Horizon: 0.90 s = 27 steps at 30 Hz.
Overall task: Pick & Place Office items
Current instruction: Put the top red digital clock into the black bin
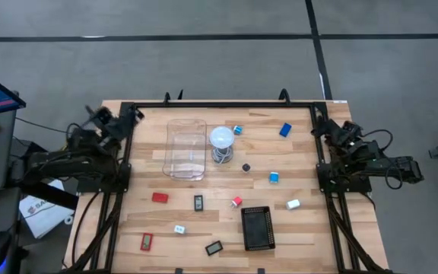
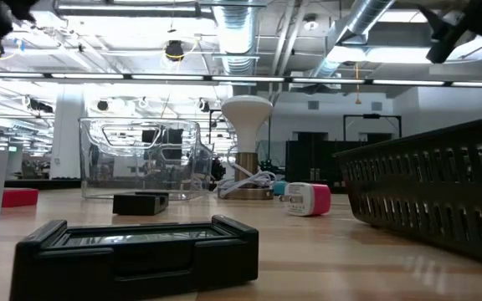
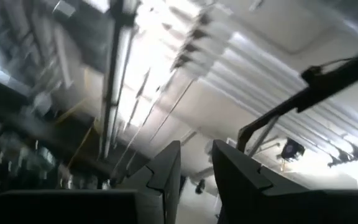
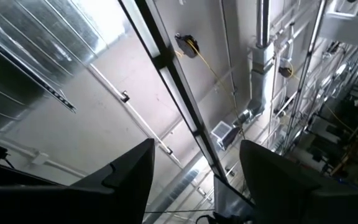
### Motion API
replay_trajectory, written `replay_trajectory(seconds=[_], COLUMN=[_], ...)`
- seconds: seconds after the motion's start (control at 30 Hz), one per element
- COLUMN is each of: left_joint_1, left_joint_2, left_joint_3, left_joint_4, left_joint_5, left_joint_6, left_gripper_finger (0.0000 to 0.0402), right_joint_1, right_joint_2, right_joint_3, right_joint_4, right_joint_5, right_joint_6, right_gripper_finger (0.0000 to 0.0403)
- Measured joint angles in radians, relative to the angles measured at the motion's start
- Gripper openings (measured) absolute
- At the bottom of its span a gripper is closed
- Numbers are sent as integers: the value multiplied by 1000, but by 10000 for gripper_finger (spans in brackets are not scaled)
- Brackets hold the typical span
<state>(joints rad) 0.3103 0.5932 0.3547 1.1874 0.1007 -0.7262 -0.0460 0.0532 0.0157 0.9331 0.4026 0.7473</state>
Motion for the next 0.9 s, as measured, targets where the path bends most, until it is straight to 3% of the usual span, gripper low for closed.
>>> replay_trajectory(seconds=[0.23,0.43,0.57,0.9], left_joint_1=[42,102,116,115], left_joint_2=[38,39,38,38], left_joint_3=[196,277,336,553], left_joint_4=[-195,-283,-297,-600], left_joint_5=[-23,-30,-18,46], left_joint_6=[124,170,172,352], left_gripper_finger=[89,89,89,89], right_joint_1=[0,0,0,0], right_joint_2=[0,0,0,0], right_joint_3=[43,85,125,165], right_joint_4=[-31,-32,-33,-50], right_joint_5=[-5,-38,-84,-117], right_joint_6=[-26,-32,-52,-82], right_gripper_finger=[228,228,228,228])
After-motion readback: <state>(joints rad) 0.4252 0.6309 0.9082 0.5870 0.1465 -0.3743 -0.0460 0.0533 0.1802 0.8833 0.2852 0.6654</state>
